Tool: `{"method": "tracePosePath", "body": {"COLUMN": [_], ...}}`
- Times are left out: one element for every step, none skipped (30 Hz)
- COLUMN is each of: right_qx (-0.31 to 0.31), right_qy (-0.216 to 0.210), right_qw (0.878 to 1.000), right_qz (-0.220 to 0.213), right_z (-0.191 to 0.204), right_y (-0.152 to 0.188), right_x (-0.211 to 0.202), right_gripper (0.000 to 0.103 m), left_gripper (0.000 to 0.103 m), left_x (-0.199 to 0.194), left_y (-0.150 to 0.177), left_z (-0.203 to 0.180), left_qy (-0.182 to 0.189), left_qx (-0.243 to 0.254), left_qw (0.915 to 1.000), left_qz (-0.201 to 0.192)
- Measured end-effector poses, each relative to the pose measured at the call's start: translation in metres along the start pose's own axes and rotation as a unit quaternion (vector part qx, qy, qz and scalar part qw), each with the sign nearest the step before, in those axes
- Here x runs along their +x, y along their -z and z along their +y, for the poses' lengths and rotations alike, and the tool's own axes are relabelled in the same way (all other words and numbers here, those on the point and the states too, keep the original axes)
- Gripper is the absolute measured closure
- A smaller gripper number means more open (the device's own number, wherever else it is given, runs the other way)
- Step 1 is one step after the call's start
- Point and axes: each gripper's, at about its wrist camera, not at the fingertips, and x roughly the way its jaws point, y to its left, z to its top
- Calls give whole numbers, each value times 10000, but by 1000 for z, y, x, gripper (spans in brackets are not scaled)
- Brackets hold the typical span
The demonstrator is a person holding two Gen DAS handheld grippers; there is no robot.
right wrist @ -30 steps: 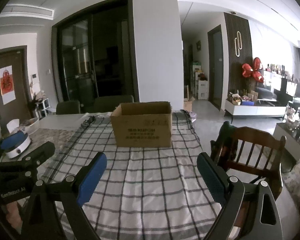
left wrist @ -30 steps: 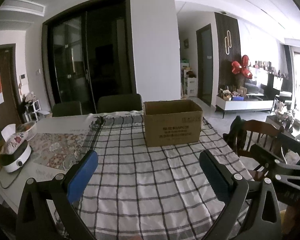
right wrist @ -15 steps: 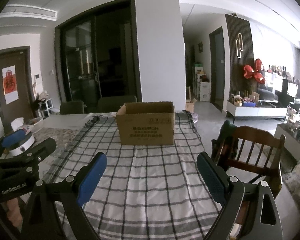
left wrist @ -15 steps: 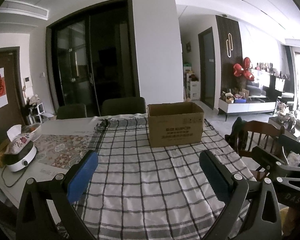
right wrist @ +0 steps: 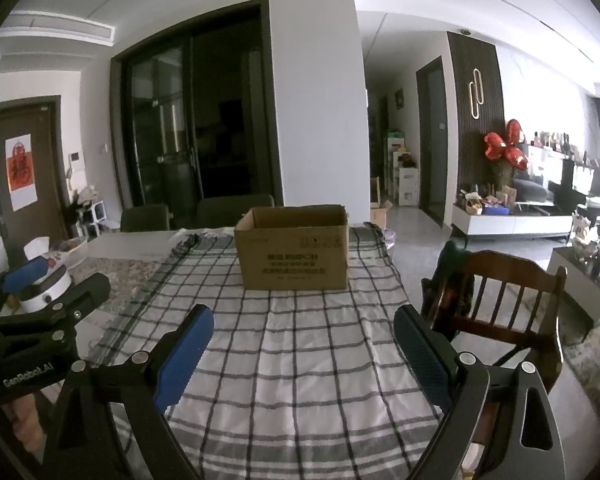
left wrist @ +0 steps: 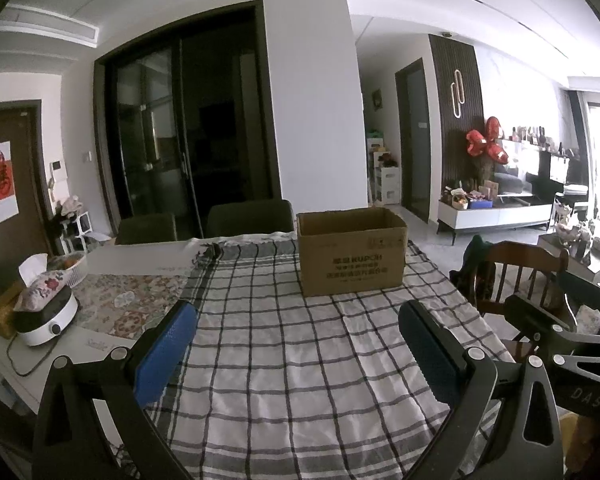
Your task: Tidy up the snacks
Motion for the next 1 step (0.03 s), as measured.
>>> {"method": "tracePosePath", "body": {"right_qx": [5], "right_qy": [0], "right_qw": [10000], "right_qz": [-5], "right_z": [0], "right_y": [0], "right_x": [-1], "right_gripper": [11], "left_gripper": [0], "left_x": [0], "left_y": [0], "left_z": [0], "left_qy": [-1], "left_qx": [-14], "left_qw": [10000], "left_qz": [0]}}
